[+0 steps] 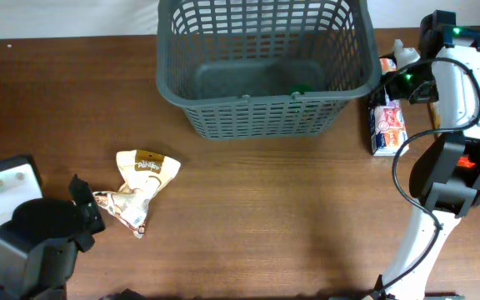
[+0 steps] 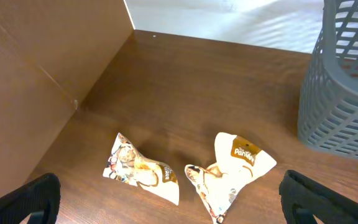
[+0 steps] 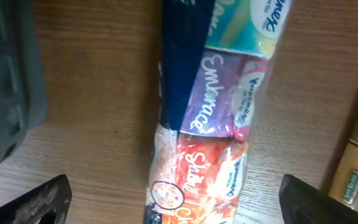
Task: Pack container
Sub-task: 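Move the right gripper down onto the Kleenex tissue multipack, then close the right gripper on the Kleenex multipack's end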
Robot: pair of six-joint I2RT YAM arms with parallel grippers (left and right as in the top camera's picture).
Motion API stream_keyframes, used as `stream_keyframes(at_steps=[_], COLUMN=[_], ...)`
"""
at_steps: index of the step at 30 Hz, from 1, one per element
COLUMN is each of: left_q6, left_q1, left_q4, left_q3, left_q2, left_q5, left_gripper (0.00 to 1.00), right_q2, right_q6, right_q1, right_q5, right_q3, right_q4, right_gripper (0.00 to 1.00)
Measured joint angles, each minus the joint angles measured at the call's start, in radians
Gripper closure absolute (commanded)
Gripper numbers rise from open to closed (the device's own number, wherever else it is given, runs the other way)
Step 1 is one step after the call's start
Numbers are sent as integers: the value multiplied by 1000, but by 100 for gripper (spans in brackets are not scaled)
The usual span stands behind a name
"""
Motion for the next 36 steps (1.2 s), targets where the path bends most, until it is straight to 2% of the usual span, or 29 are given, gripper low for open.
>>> stream_keyframes(at_steps=[22,36], left_q6=[0,0], left_q1=[0,0], left_q4=[0,0], left_q3=[0,0], left_q2=[0,0], left_q5=[0,0], left_gripper=[1,1], right_q2=[2,76], right_q6=[0,30], right_q1=[-1,-1], right_q5=[34,34], right_q3=[-18,-33], right_q4=[69,63], right_gripper=[1,1])
